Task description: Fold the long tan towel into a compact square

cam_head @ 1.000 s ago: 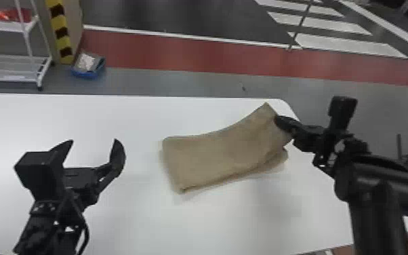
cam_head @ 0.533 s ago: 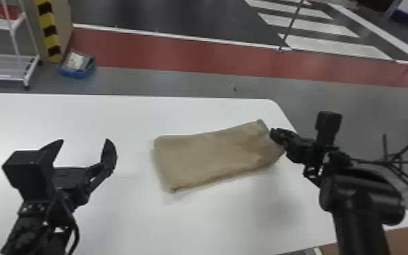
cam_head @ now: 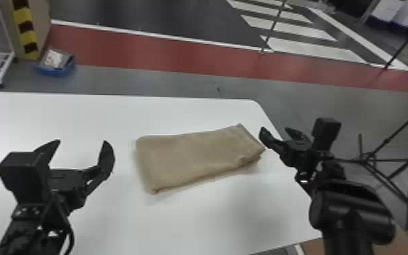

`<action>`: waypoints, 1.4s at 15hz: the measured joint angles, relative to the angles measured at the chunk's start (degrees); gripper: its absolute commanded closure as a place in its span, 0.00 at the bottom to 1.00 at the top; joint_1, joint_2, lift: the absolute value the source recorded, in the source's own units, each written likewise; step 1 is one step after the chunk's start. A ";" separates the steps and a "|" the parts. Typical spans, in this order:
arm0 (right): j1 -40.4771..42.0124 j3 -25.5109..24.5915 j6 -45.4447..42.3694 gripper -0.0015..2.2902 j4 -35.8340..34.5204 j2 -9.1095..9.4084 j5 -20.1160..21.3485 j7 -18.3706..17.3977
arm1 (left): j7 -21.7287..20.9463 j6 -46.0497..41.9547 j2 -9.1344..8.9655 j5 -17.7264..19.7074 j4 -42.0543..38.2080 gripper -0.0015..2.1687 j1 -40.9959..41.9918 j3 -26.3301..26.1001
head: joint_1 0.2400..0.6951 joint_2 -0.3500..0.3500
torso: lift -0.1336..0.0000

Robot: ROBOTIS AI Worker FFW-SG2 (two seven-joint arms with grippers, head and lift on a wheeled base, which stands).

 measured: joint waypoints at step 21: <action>6.26 10.47 -4.90 0.98 3.27 4.05 -1.03 14.26 | 2.86 -4.56 -0.76 0.54 4.00 0.07 -1.67 0.29 | 1.00 0.22 | 0.08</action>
